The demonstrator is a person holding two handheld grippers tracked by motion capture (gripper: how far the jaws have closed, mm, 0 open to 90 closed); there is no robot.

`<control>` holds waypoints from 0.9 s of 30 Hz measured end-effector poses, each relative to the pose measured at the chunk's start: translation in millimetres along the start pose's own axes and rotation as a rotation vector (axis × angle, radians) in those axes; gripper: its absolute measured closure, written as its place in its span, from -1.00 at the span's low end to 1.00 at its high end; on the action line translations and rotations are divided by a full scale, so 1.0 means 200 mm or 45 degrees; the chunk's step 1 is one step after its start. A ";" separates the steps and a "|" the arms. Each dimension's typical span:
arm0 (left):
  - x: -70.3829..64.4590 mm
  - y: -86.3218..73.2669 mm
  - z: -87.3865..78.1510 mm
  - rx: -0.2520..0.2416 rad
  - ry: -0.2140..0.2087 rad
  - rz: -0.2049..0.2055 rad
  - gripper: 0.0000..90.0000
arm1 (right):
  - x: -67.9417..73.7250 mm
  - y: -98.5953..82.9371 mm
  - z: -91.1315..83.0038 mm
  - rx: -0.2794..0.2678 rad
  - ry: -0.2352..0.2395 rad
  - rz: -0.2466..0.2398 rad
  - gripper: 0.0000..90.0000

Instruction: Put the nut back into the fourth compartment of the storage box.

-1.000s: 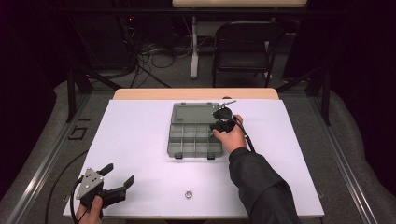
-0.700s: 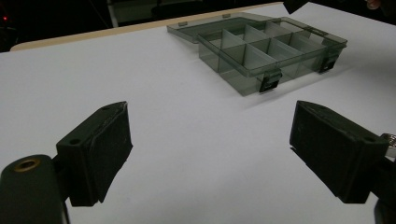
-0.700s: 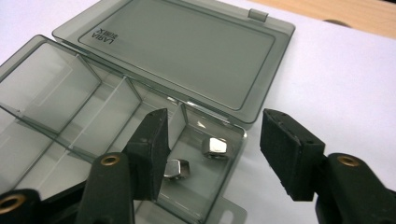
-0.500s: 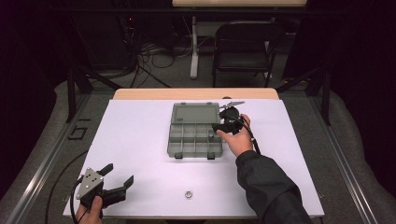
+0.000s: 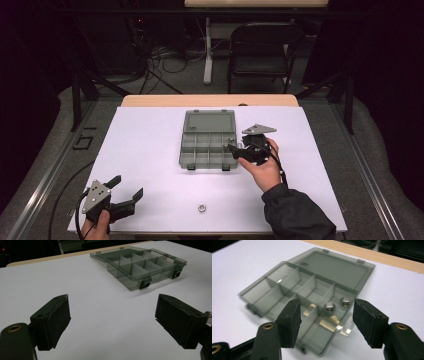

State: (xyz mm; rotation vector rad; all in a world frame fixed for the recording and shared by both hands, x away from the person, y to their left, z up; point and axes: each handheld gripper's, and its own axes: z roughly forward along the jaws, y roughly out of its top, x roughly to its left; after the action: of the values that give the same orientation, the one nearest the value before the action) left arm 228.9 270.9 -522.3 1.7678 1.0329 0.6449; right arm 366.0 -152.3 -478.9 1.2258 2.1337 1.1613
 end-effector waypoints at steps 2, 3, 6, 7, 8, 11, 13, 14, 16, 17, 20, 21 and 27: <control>0.00 0.00 0.00 0.008 -0.001 -0.001 -0.72 | 0.03 -0.03 -0.02 -0.010 0.017 -0.004 -0.12; 0.00 0.00 0.00 0.010 -0.001 -0.002 -0.72 | 0.04 -0.04 -0.04 -0.020 0.023 -0.008 -0.12; 0.00 0.00 0.00 0.000 0.002 -0.003 -0.72 | 0.08 -0.08 -0.05 -0.031 0.048 -0.019 -0.12; 0.00 0.00 0.00 0.000 0.002 -0.003 -0.72 | 0.09 -0.10 -0.06 -0.027 0.053 -0.019 -0.12; 0.00 0.00 0.00 0.004 0.002 0.000 -0.72 | 0.10 -0.11 -0.06 -0.037 0.054 -0.033 -0.12; 0.00 0.00 0.00 0.008 0.004 0.004 -0.72 | 0.14 -0.14 -0.08 -0.049 0.073 -0.053 -0.12; 0.00 0.00 0.00 0.005 0.004 -0.001 -0.72 | 0.16 -0.16 -0.10 -0.055 0.082 -0.066 -0.12; 0.00 0.00 0.00 0.008 0.005 -0.001 -0.72 | 0.17 -0.17 -0.10 -0.060 0.088 -0.071 -0.12; 0.00 0.00 0.00 0.000 0.010 -0.002 -0.72 | 0.19 -0.20 -0.11 -0.060 0.090 -0.083 -0.12; 0.00 0.00 0.00 0.008 0.009 -0.003 -0.72 | 0.20 -0.21 -0.12 -0.056 0.085 -0.104 -0.12; 0.00 0.00 0.01 0.005 0.012 -0.009 -0.72 | 0.23 -0.25 -0.14 -0.075 0.082 -0.144 -0.12; 0.00 0.00 0.01 0.008 0.011 -0.011 -0.72 | 0.24 -0.26 -0.14 -0.076 0.085 -0.153 -0.12; 0.01 0.00 0.02 0.001 0.012 -0.010 -0.72 | 0.30 -0.29 -0.17 -0.103 0.115 -0.191 -0.11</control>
State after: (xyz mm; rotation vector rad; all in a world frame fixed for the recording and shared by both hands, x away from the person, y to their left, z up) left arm 233.3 270.3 -523.2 1.7621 1.0458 0.6490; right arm 282.3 -132.4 -505.5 0.9779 2.1788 1.2449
